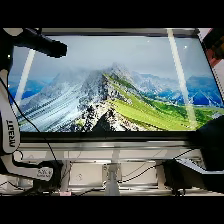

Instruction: Fold the clothes and pants, and hang the long-sleeved shirts on hangers.

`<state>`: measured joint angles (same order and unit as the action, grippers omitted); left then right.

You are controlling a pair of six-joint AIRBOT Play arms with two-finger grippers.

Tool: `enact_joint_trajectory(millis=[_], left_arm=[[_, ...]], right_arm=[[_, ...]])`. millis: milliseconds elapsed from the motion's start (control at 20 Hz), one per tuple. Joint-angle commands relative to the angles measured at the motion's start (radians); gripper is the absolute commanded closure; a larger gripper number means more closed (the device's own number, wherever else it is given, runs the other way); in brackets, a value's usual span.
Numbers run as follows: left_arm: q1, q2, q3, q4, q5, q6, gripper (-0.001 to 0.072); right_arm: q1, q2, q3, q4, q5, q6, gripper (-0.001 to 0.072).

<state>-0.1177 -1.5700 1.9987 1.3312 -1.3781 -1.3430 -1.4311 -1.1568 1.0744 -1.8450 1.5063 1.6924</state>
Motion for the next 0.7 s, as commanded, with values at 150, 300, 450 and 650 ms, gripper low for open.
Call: enact_joint_trajectory(millis=[150, 300, 450, 650], left_arm=[[0.000, -0.001, 0.000, 0.000, 0.000, 0.000, 0.0684], [0.000, -0.001, 0.000, 0.000, 0.000, 0.000, 0.0684], [0.000, -0.001, 0.000, 0.000, 0.000, 0.000, 0.0684], [0.000, -0.001, 0.000, 0.000, 0.000, 0.000, 0.0684]], right_arm=[[-0.008, 0.001, 0.037, 0.292, -0.008, -0.040, 0.0309], [0.075, 0.007, 0.118, 0.576, -0.049, -0.198, 0.0659], [0.271, 0.014, 0.244, 0.853, -0.118, -0.355, 0.0660], [0.637, 0.014, 0.464, 0.843, -0.177, -0.360, 0.0660]])
